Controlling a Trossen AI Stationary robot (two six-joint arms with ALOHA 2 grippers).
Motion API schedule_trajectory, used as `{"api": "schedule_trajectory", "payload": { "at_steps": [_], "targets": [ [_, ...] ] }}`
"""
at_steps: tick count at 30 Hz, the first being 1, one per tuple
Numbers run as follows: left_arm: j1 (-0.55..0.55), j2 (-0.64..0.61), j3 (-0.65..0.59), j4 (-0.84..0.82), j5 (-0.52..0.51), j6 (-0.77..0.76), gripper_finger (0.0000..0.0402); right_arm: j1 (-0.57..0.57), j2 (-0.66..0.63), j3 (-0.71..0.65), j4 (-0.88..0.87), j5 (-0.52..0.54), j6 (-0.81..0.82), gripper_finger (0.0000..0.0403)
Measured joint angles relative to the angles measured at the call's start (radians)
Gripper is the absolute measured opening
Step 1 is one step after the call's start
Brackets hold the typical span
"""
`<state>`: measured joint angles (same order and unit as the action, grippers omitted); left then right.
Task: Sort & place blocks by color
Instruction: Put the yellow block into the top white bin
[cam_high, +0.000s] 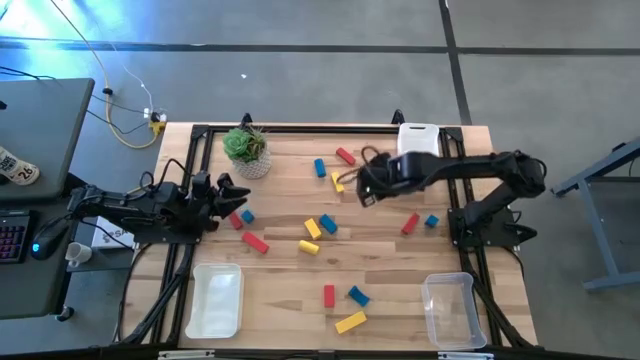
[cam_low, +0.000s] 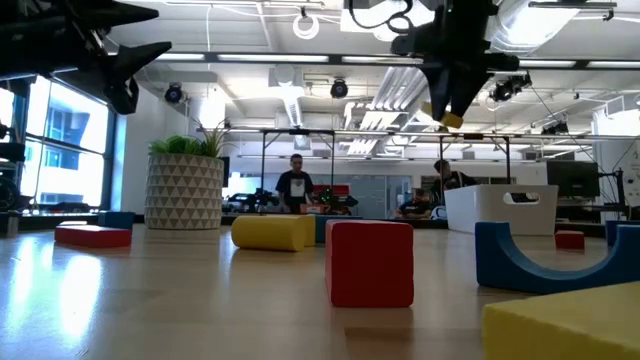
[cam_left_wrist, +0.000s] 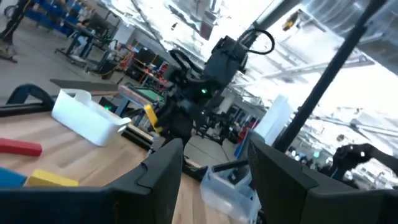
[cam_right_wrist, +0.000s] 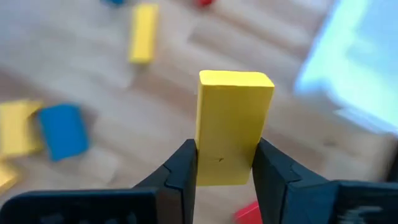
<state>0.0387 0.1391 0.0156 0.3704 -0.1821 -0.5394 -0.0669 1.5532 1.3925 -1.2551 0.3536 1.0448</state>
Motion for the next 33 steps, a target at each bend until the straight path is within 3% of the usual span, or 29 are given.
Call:
{"api": "schedule_trajectory", "payload": {
  "at_steps": [8,17,33],
  "targets": [
    [0.0,0.036,0.108,-0.04,-0.016,0.126,0.017,-0.2,0.0,0.026,-0.132,0.066,-0.091,0.0093],
    [0.0,0.183,0.294,-0.393,-0.08,0.184,0.017,-0.428,0.0,0.025,-0.172,0.064,-0.243,0.0093],
    [0.0,0.503,0.531,-0.869,-0.091,0.073,0.017,-0.705,0.106,0.024,-0.108,-0.023,-0.505,0.0093]
  ]
}}
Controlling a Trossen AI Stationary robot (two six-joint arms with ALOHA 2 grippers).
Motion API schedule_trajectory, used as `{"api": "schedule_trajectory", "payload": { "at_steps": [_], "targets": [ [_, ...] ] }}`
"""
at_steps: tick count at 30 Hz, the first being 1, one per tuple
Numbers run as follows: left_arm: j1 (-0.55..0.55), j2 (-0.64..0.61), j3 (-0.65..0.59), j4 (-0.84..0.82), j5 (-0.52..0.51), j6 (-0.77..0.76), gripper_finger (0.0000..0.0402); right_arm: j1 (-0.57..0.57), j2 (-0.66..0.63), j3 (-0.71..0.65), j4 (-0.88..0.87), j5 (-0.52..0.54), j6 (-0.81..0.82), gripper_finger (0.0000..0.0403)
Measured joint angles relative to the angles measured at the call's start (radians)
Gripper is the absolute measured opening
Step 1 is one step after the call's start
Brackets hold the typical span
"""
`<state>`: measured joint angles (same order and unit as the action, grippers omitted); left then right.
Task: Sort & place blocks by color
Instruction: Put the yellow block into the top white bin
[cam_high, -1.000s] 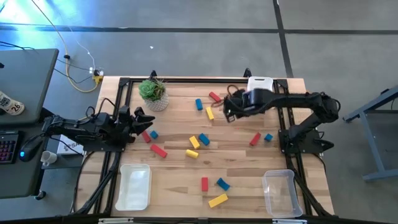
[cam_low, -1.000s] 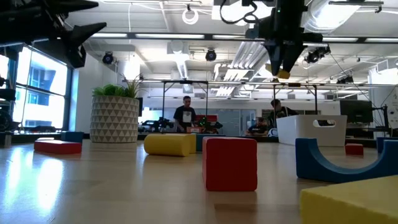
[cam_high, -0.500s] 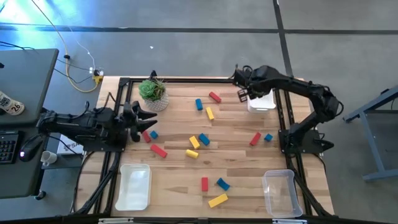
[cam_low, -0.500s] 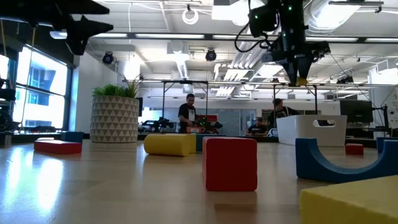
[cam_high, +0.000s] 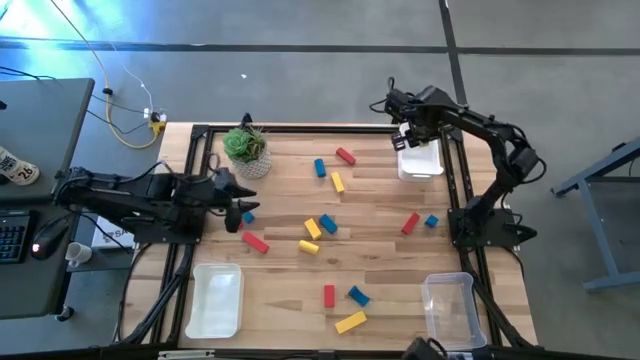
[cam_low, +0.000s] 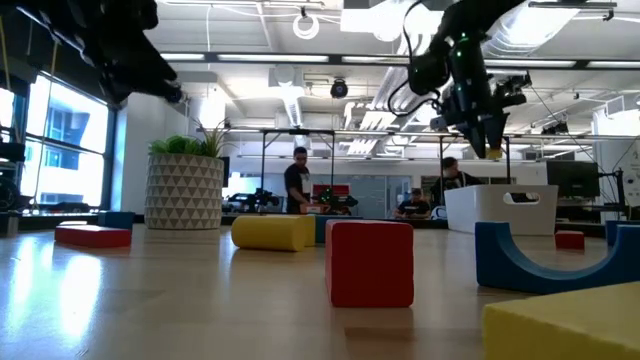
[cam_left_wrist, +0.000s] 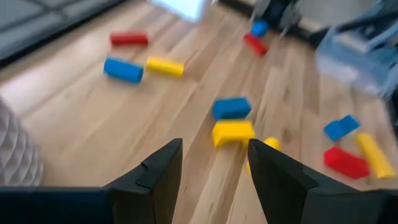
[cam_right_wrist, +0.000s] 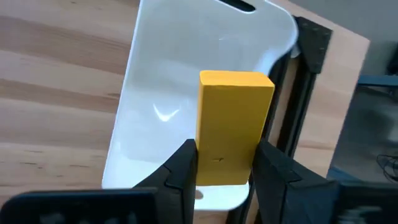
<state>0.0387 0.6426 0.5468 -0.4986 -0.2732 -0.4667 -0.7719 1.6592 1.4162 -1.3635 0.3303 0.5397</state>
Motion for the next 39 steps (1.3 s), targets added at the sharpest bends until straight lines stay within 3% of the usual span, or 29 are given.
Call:
{"api": "schedule_trajectory", "payload": {
  "at_steps": [12,18,27,32,39],
  "targets": [
    [0.0,0.22,0.081,-0.293,0.118,-0.277,0.017,-0.079,0.128,0.0,0.021,-0.102,-0.152,0.0093],
    [0.0,0.303,0.081,-0.336,0.136,-0.365,0.017,-0.099,0.189,0.0,0.018,-0.117,-0.208,0.0132],
    [0.0,0.396,0.081,-0.34,0.136,-0.377,0.017,-0.099,0.235,0.0,0.029,-0.118,-0.291,0.0141],
    [0.002,0.453,0.08,-0.343,0.134,-0.395,0.017,-0.097,0.235,0.0,0.03,-0.067,-0.309,0.0143],
    [0.061,0.528,0.08,-0.343,0.174,-0.387,0.017,-0.097,0.235,0.0,0.03,-0.068,-0.339,0.0165]
  ]
}}
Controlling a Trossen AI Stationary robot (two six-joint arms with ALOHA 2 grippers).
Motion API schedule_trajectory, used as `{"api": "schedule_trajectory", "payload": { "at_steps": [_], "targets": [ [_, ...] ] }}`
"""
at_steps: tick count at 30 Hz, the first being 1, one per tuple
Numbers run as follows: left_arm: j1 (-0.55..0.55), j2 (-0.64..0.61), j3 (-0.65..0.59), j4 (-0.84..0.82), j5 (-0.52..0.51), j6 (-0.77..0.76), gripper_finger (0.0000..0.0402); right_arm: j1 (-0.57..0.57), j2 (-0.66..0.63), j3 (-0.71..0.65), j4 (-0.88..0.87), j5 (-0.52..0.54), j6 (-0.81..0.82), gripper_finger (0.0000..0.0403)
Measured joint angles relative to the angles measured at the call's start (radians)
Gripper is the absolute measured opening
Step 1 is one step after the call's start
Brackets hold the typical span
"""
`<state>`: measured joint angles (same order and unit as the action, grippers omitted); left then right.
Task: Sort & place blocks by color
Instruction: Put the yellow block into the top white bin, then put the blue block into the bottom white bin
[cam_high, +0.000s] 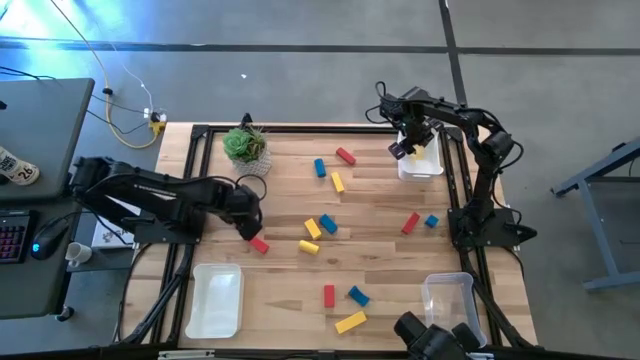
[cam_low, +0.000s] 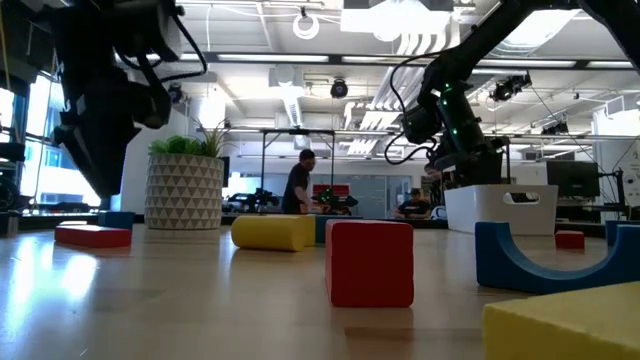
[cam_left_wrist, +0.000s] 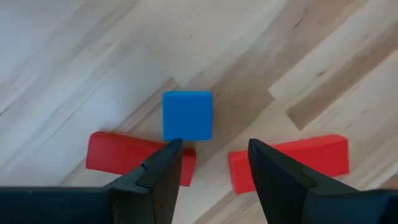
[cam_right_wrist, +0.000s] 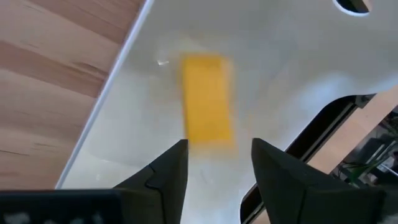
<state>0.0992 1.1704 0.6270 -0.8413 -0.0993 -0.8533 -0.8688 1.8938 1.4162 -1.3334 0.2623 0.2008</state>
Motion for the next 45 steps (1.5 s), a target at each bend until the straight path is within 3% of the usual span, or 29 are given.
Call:
{"api": "schedule_trajectory", "payload": {
  "at_steps": [6,15,27,35,45],
  "targets": [
    [0.066,0.022,-0.001,0.001,0.033,0.075,0.017,0.001,0.0,0.0,0.0,0.0,0.0,0.019],
    [0.139,0.026,0.0,0.001,0.063,0.127,0.017,0.001,0.0,0.0,0.0,-0.002,0.0,0.0193],
    [0.151,0.147,-0.001,0.049,0.09,0.176,0.017,0.001,0.0,0.0,0.0,-0.004,0.002,0.0193],
    [0.151,0.21,-0.001,0.058,0.053,0.177,0.017,0.001,0.0,0.0,-0.002,-0.029,0.0,0.0193],
    [0.151,0.203,0.0,0.057,0.045,0.237,0.0104,0.011,-0.019,0.062,-0.049,-0.027,0.009,0.0193]
  ]
}}
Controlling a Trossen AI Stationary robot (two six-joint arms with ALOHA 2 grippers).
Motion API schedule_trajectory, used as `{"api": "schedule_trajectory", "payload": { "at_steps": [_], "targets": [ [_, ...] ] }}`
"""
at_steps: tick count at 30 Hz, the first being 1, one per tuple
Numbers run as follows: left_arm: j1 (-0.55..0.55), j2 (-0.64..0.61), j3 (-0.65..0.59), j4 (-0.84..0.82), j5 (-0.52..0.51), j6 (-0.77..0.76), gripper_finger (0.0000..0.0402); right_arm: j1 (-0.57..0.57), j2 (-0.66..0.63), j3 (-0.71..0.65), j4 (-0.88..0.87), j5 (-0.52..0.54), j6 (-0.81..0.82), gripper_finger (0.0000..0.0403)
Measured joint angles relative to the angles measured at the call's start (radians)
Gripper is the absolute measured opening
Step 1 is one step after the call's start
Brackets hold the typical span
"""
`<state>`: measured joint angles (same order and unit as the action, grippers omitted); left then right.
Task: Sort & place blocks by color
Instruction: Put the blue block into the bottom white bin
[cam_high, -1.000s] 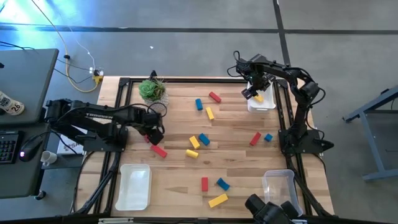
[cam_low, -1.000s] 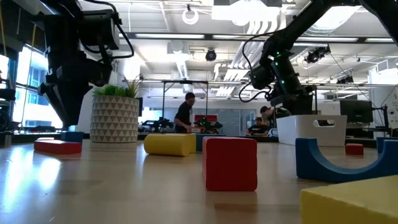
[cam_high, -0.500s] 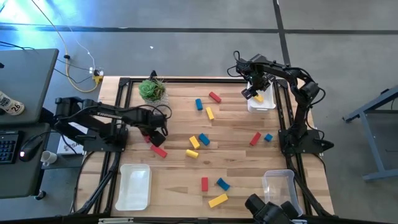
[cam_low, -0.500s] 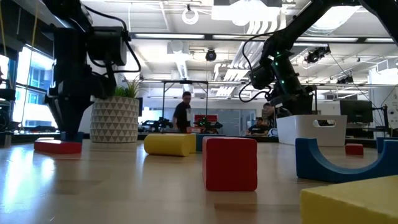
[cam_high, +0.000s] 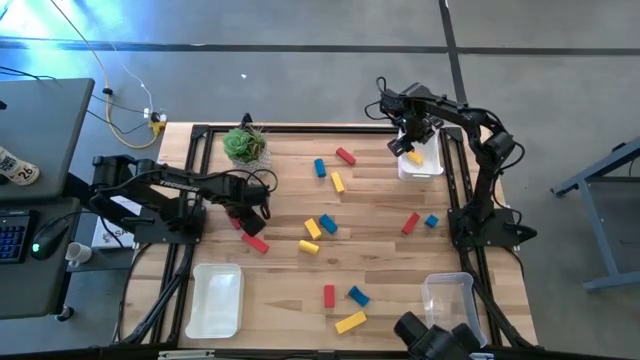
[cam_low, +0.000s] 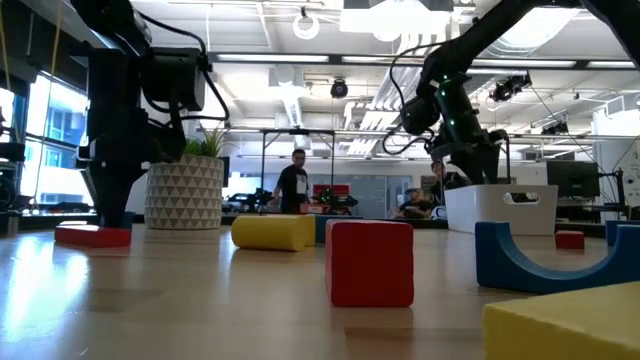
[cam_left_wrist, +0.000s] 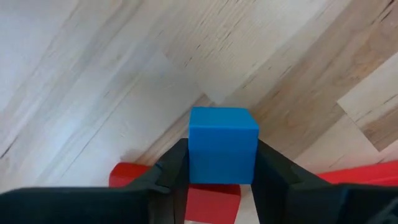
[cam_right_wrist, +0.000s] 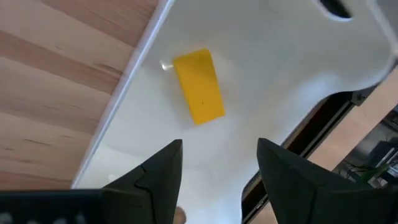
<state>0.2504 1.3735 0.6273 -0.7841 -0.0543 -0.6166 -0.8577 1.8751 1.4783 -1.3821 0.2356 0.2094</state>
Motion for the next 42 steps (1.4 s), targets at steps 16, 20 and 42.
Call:
{"api": "schedule_trajectory", "payload": {
  "at_steps": [16,20,42],
  "targets": [
    [-0.002,-0.153,0.009,-0.006,0.087,0.001,0.0104,0.164,-0.136,0.139,-0.039,-0.121,0.134,0.0193],
    [-0.003,-0.224,0.047,-0.005,0.096,0.004,0.0104,0.244,-0.172,0.14,-0.042,-0.153,0.186,0.0193],
    [-0.06,-0.418,0.195,-0.163,0.278,0.146,0.0104,0.725,-0.196,0.14,0.095,-0.297,0.438,0.0193]
  ]
}}
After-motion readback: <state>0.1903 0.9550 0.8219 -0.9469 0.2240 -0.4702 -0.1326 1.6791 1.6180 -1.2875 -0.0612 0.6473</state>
